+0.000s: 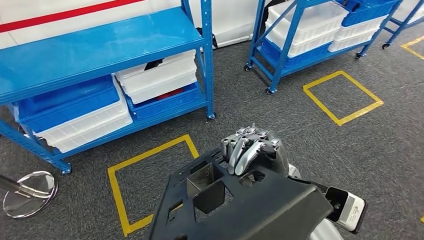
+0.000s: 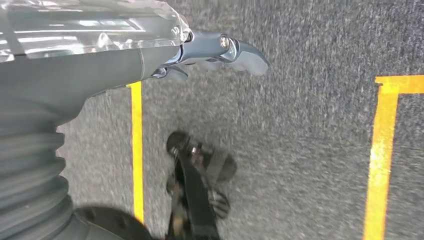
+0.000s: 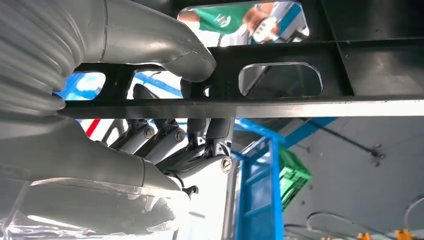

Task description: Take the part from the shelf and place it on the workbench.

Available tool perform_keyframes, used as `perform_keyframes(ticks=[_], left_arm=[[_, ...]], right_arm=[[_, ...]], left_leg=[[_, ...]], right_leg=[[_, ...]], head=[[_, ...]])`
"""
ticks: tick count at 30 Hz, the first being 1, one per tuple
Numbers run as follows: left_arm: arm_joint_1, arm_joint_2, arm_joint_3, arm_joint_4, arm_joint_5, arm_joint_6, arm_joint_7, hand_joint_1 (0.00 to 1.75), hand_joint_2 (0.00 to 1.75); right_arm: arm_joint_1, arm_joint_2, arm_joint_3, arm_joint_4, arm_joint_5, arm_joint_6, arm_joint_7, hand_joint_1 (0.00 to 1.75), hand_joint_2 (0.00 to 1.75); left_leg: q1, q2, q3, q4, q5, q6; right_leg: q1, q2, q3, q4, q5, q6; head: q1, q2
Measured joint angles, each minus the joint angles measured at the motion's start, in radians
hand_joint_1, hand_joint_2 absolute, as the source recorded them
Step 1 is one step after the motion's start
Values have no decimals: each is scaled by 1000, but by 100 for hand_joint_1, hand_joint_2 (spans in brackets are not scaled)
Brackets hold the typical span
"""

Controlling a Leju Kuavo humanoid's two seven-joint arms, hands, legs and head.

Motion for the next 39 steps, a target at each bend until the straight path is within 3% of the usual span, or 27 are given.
perform_keyframes(ticks=[1, 2, 4, 5, 7, 9, 11, 13, 15, 16, 17, 19, 20, 22, 24, 26, 28, 30, 31, 32, 33, 35, 37, 39], left_arm=[[1, -1, 0, 0, -4, 7, -4, 0, 175], [1, -3, 0, 0, -8, 11, -8, 0, 175], [0, -6, -2, 0, -14, 12, -14, 0, 175], [0, -8, -3, 0, -17, 11, -15, 0, 175], [-1, -11, -6, 0, -22, 10, -15, 0, 175], [-4, -16, -9, 1, -26, 9, -15, 0, 175], [-7, -21, -12, 1, -28, 9, -16, 0, 175], [-6, -24, -13, 1, -28, 9, -16, 0, 175], [-4, -25, -13, 1, -28, 8, -16, 0, 175], [-4, -26, -13, 1, -29, 6, -16, 0, 175], [-4, -27, -14, 1, -30, 4, -16, 0, 175], [-6, -30, -14, 2, -30, 2, -16, 0, 175], [-8, -30, -15, 2, -26, 4, -18, 0, 175], [-9, -30, -14, 2, -13, 13, -22, 0, 175], [-10, -30, -13, 2, 1, 19, -27, 0, 175], [-11, -30, -12, 1, 6, 20, -31, 0, 175], [-6, -29, -12, 1, 6, 21, -31, 0, 175], [1, -27, -12, 1, 5, 23, -33, 0, 175], [5, -25, -12, 1, 6, 24, -35, 0, 175], [7, -24, -12, 1, 7, 24, -39, 0, 175], [8, -22, -12, 0, 8, 25, -43, 0, 175], [10, -17, -11, -2, 9, 25, -46, 0, 175], [12, -12, -11, -4, 7, 28, -36, 0, 175], [13, -7, -10, -7, 5, 32, -24, 0, 175]], right_arm=[[0, 0, 7, 1, 1, -5, 6, 168, 175], [-1, 0, 14, 1, 2, -11, 13, 168, 175], [-3, 0, 25, 1, 4, -22, 23, 168, 175], [-5, 0, 30, 2, 5, -27, 27, 168, 175], [-7, 1, 38, 5, 6, -36, 31, 168, 175], [-8, 1, 42, 7, 6, -42, 35, 168, 175], [-12, 1, 45, 9, 6, -45, 39, 168, 175], [-17, 1, 48, 11, 6, -45, 41, 168, 175], [-17, 1, 51, 16, 6, -45, 41, 168, 175], [-18, 1, 53, 18, 5, -46, 41, 168, 175], [-19, 1, 53, 22, 3, -47, 41, 168, 175], [-27, 1, 55, 28, -9, -50, 41, 168, 175], [-35, 1, 56, 33, -21, -48, 40, 168, 175], [-57, 3, 59, 47, -50, -40, 33, 168, 175], [-76, 7, 60, 64, -74, -29, 24, 168, 175], [-91, 13, 61, 79, -87, -24, 18, 168, 175], [-93, 19, 61, 87, -93, -24, 10, 168, 175], [-80, 22, 61, 91, -96, -22, 4, 168, 175], [-71, 23, 60, 91, -97, -19, 2, 168, 175], [-62, 24, 60, 92, -98, -14, 0, 168, 175], [-56, 26, 59, 92, -99, -8, -2, 168, 175], [-46, 31, 55, 89, -100, 4, -4, 168, 175], [-36, 38, 47, 83, -100, 11, -3, 168, 175], [-25, 42, 33, 74, -101, 12, -1, 168, 175]], left_leg=[[0, -3, -6, 8, 11, 3], [-1, -7, 8, -27, 40, 8], [-2, -42, 67, -162, 112, 21], [-2, -64, 92, -222, 132, 25], [-5, -89, 113, -274, 140, 29], [-6, -69, 117, -287, 148, 35], [-3, -45, 123, -303, 158, 45], [-3, -20, 125, -310, 161, 50], [-4, 7, 124, -309, 159, 50], [-3, 21, 124, -309, 158, 48], [-3, 33, 124, -308, 156, 46], [-3, 54, 126, -303, 151, 39], [-5, 63, 127, -298, 146, 34], [-9, 79, 128, -293, 140, 22], [-7, 93, 130, -291, 135, 10], [-1, 65, 120, -261, 110, -1], [3, 16, 73, -151, 47, -5], [3, -1, 9, -18, -4, -6], [2, -3, -8, 10, -3, -4], [2, -5, -6, -3, 18, -2], [2, -12, 13, -54, 54, 2], [3, -60, 71, -196, 124, 12], [3, -99, 103, -271, 146, 18], [2, -88, 109, -281, 145, 23]], right_leg=[[3, 14, 0, 1, 0, -1], [5, 28, 0, 3, 1, -1], [7, 53, 0, 6, 0, 0], [7, 65, -3, 9, 1, 2], [2, 87, -13, 10, 6, 13], [-3, 99, -19, 8, 11, 25], [-1, 57, -36, 41, -13, 35], [-2, 1, -88, 150, -76, 43], [-9, -15, -147, 270, -122, 52], [-13, -18, -154, 286, -119, 56], [-16, -23, -142, 263, -98, 59], [-18, -57, -68, 125, -38, 62], [-17, -77, -36, 63, -18, 57], [-10, -95, -11, 10, -10, 45], [-8, -71, -13, 10, -7, 31], [-9, -50, -13, 6, -2, 17], [-9, -31, -12, 4, 0, 7], [-5, -7, -12, 5, 0, 2], [-3, 6, -12, 6, 0, 1], [-2, 21, -12, 7, 0, 1], [-2, 36, -11, 9, 0, 2], [-2, 62, -12, 12, -1, 4], [-6, 86, -18, 14, 1, 14], [-10, 110, -24, 12, 6, 29]], head=[[0, 0], [0, 0], [0, 0], [0, 0], [0, 0], [0, 0], [0, 0], [0, 0], [0, 0], [0, 0], [0, 0], [0, 0], [0, 0], [0, 0], [0, 0], [0, 0], [0, 0], [0, 0], [0, 0], [0, 0], [0, 0], [0, 0], [0, 0], [0, 0]])
